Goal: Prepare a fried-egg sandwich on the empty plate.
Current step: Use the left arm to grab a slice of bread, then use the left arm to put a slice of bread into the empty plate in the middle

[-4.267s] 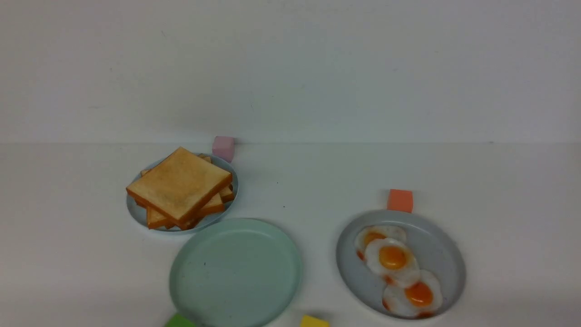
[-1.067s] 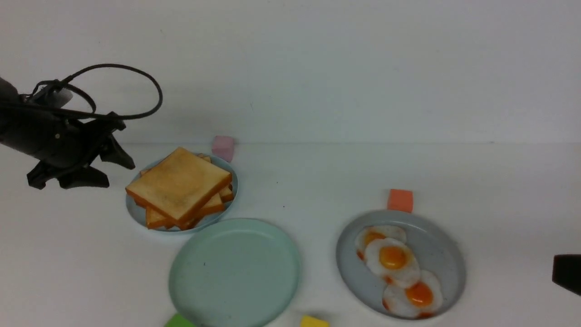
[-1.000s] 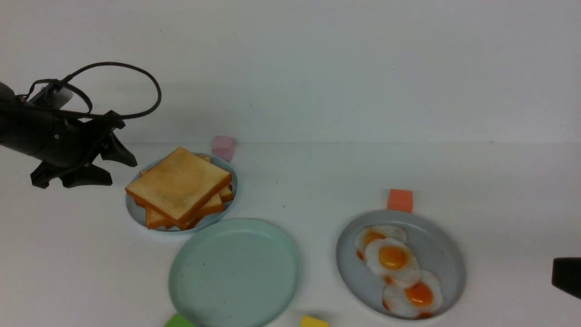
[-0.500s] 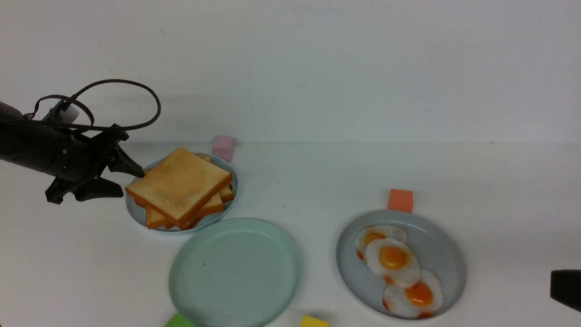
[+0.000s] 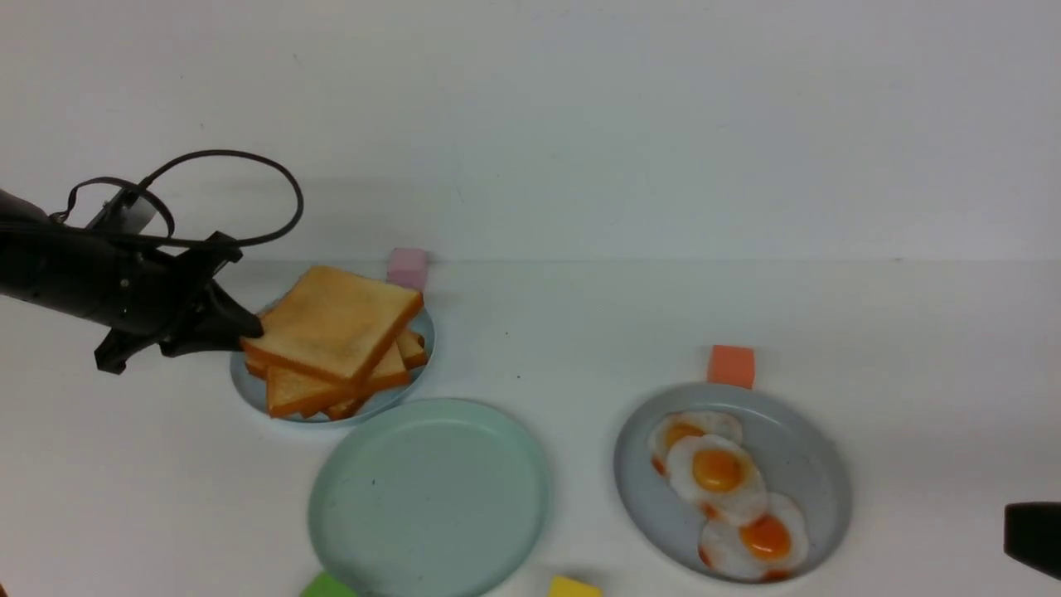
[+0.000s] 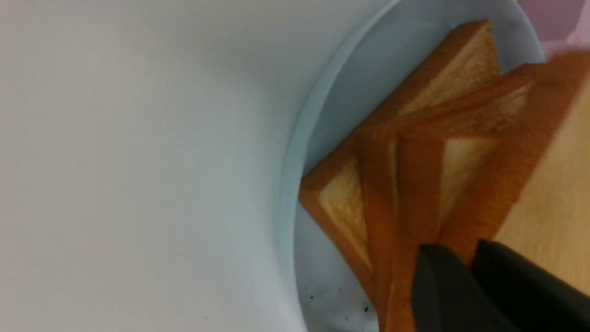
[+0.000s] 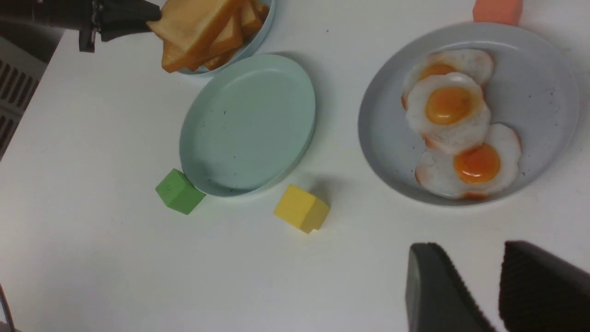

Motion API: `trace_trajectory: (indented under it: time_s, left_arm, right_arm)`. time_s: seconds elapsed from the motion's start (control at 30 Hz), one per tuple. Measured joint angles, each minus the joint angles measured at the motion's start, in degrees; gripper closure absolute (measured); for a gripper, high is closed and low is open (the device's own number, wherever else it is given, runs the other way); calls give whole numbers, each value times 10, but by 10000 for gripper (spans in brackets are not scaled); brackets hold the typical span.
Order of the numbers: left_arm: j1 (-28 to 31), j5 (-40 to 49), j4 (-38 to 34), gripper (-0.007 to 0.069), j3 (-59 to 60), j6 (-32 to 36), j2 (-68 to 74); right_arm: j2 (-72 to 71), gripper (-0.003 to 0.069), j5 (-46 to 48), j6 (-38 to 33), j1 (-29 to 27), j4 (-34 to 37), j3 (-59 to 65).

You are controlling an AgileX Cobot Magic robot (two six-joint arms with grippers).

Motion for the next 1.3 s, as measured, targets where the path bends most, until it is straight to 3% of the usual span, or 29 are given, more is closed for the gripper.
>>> trace_trajectory:
  time_s: [0.07, 0.3, 0.47, 0.63, 0.7, 0.73, 0.9, 1.17, 1.3]
  left_arm:
    - [0, 4, -1, 619, 0, 5, -5]
    - [0, 51, -11, 622, 0, 63, -66]
    - [-7, 68, -96, 622, 70, 92, -133]
    - [-49, -7, -205, 622, 261, 165, -236]
    - [-96, -80, -266, 622, 362, 208, -294]
    - [-100, -86, -272, 622, 362, 211, -298]
    - [-188, -260, -438, 622, 486, 313, -348]
    - [-225, -290, -483, 617, 500, 354, -320]
    - [-225, -290, -485, 557, 500, 354, -309]
  right_arm:
    - [0, 418, 0, 0, 0, 0, 0]
    - [0, 418, 0, 0, 0, 0, 0]
    - [0, 418, 1, 0, 0, -4, 0]
    - [0, 418, 3, 0, 0, -14, 0]
    - [0, 418, 2, 0, 0, -23, 0]
    - [0, 418, 2, 0, 0, -24, 0]
    - [0, 418, -1, 0, 0, -30, 0]
    - [0, 418, -1, 0, 0, -30, 0]
    - [0, 410, -1, 1, 0, -30, 0]
